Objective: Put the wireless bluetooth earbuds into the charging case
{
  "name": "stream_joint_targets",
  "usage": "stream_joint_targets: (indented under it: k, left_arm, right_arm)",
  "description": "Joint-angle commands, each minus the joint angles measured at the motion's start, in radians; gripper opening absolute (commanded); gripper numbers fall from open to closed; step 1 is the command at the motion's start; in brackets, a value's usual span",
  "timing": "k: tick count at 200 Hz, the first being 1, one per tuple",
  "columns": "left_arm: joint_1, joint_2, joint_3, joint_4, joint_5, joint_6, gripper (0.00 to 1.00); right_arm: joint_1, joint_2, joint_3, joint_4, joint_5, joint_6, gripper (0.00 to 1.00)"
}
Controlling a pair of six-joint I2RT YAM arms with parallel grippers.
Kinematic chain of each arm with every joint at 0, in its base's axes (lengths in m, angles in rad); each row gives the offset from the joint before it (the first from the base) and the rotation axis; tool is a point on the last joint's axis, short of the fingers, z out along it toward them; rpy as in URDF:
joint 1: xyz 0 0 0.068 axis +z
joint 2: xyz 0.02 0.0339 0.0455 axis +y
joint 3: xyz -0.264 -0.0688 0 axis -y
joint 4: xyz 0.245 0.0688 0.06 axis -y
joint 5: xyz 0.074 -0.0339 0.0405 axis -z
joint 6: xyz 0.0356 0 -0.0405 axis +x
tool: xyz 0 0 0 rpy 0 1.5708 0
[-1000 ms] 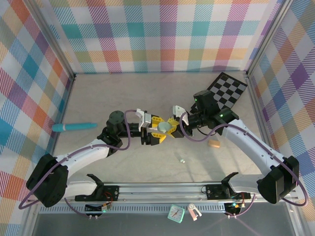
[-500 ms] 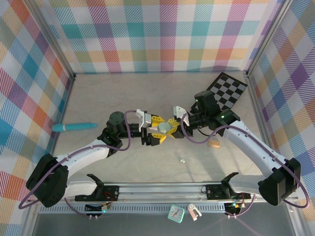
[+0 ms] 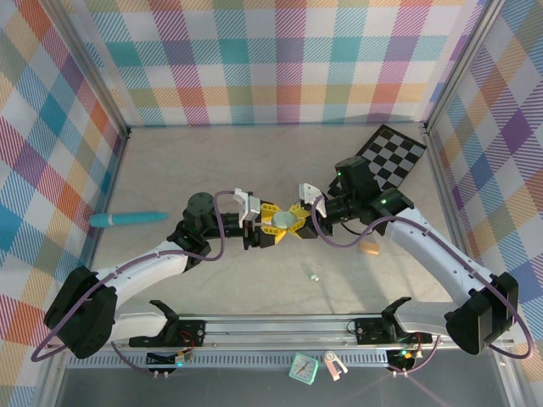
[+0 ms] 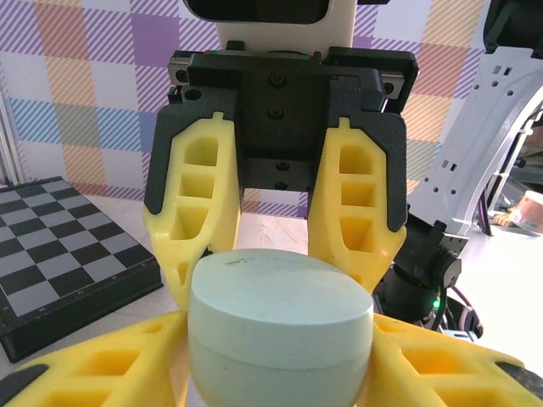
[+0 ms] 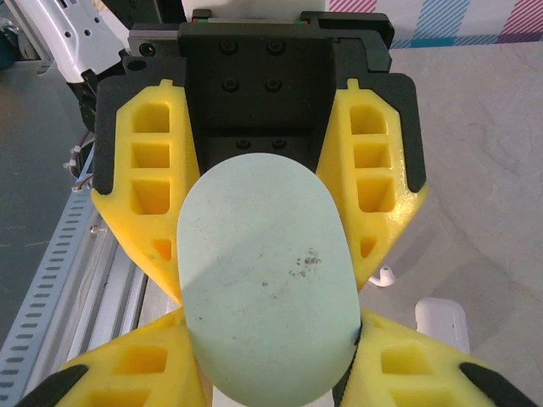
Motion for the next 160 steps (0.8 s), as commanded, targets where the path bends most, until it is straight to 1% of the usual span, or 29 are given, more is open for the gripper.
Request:
stream_joint_targets:
  k: [1, 45, 62, 75, 89, 94, 125, 160]
  left_arm:
    - [-0.009, -0.01, 0.011, 0.009, 0.038, 0.017, 0.48]
    - [-0.008, -0.009, 0.017, -0.011, 0.045, 0.027, 0.4]
    - [-0.009, -0.006, 0.015, -0.01, 0.044, 0.026, 0.36]
    - [-0.008, -0.006, 0.01, -0.005, 0.041, 0.027, 0.36]
    - [-0.008, -0.009, 0.006, -0.002, 0.036, 0.027, 0.36]
    - [-0.007, -0.009, 0.004, 0.0, 0.035, 0.026, 0.36]
    - [-0.005, -0.01, -0.01, 0.023, 0.022, 0.017, 0.35]
    - [-0.003, -0.007, -0.015, 0.031, 0.029, 0.012, 0.35]
  right_arm:
    - [-0.003, -0.004, 0.0, -0.009, -0.044, 0.004, 0.25]
    - [-0.003, 0.001, -0.001, -0.009, -0.036, 0.009, 0.26]
    - [-0.004, -0.004, -0.002, -0.007, -0.026, 0.009, 0.31]
    - [-0.004, -0.008, -0.003, -0.005, -0.018, 0.01, 0.35]
    - [-0.005, -0.014, -0.004, -0.005, -0.009, 0.01, 0.44]
    - [-0.006, -0.016, -0.006, -0.006, -0.008, 0.01, 0.45]
    - [-0.018, -0.035, -0.009, -0.007, -0.007, 0.018, 0.49]
    - [-0.024, -0.041, -0.008, 0.023, -0.001, 0.074, 0.5]
